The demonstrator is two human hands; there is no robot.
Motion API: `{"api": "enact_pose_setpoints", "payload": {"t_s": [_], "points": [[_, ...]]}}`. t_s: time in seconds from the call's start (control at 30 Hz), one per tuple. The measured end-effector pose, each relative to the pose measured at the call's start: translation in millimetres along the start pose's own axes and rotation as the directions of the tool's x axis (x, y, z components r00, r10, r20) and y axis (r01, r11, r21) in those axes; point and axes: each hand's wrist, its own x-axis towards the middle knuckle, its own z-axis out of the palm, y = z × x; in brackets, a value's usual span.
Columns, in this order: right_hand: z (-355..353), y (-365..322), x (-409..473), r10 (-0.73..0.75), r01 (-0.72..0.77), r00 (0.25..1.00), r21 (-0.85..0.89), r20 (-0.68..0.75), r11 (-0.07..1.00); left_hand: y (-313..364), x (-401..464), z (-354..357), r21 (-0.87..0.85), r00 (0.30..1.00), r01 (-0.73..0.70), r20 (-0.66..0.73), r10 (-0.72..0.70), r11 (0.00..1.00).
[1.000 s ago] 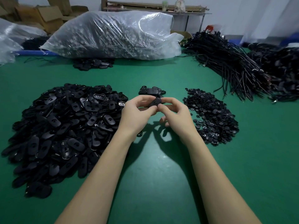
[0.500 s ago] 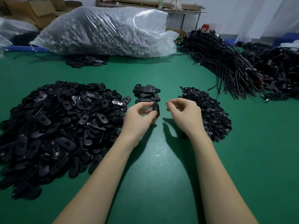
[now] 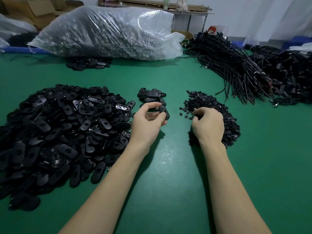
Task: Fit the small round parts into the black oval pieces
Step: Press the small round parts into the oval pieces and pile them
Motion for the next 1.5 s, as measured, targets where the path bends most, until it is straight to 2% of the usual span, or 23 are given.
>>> {"api": "enact_pose_setpoints", "payload": {"t_s": [0.13, 0.27, 0.37, 0.47, 0.6, 0.77, 1.0, 1.07, 1.13, 1.23, 1.5], "points": [[-1, -2, -2, 0.025, -0.017, 0.997, 0.102, -0.078, 0.995, -6, -2, 2, -0.010, 1.000, 0.022, 0.014, -0.022, 1.000], [0, -2, -2, 0.021, -0.014, 0.995, 0.071, -0.099, 0.997, -10, -1, -1, -0.047, 0.999, 0.036, 0.008, -0.035, 0.998], [2, -2, 0, 0.032, -0.031, 0.999, 0.011, -0.038, 0.999, -11, -1, -1, -0.070, 0.999, 0.034, 0.019, -0.033, 0.997], [3, -2, 0, 0.049, -0.048, 0.998, 0.029, -0.033, 0.998, -12, -1, -2, -0.088, 0.999, 0.042, 0.027, -0.040, 0.995], [2, -4, -2, 0.032, -0.025, 0.997, 0.095, -0.072, 0.995, -12, 0, -3, -0.132, 0.999, 0.045, 0.030, -0.042, 0.990], [-2, -7, -2, 0.002, 0.007, 0.999, 0.213, -0.039, 0.977, -10, -1, -3, -0.161, 0.999, 0.047, 0.014, -0.046, 0.986], [-5, -7, -7, 0.096, -0.087, 0.995, 0.296, -0.018, 0.951, -9, -1, -3, -0.173, 0.999, 0.043, 0.005, -0.043, 0.984], [-7, -8, -5, 0.106, -0.111, 0.994, 0.420, 0.035, 0.901, -10, 0, -3, -0.155, 0.999, 0.031, 0.012, -0.029, 0.988], [-11, -12, -5, 0.092, -0.174, 0.982, 0.598, 0.166, 0.782, -10, 0, -3, -0.143, 1.000, 0.023, 0.020, -0.020, 0.989], [-17, -18, -10, 0.029, -0.265, 0.944, 0.704, 0.328, 0.659, -11, 0, -3, -0.174, 1.000, 0.023, 0.016, -0.021, 0.984], [-25, -21, -8, -0.008, -0.315, 0.904, 0.677, 0.428, 0.665, -10, -1, -2, -0.222, 0.999, 0.024, 0.026, -0.019, 0.975]]}}
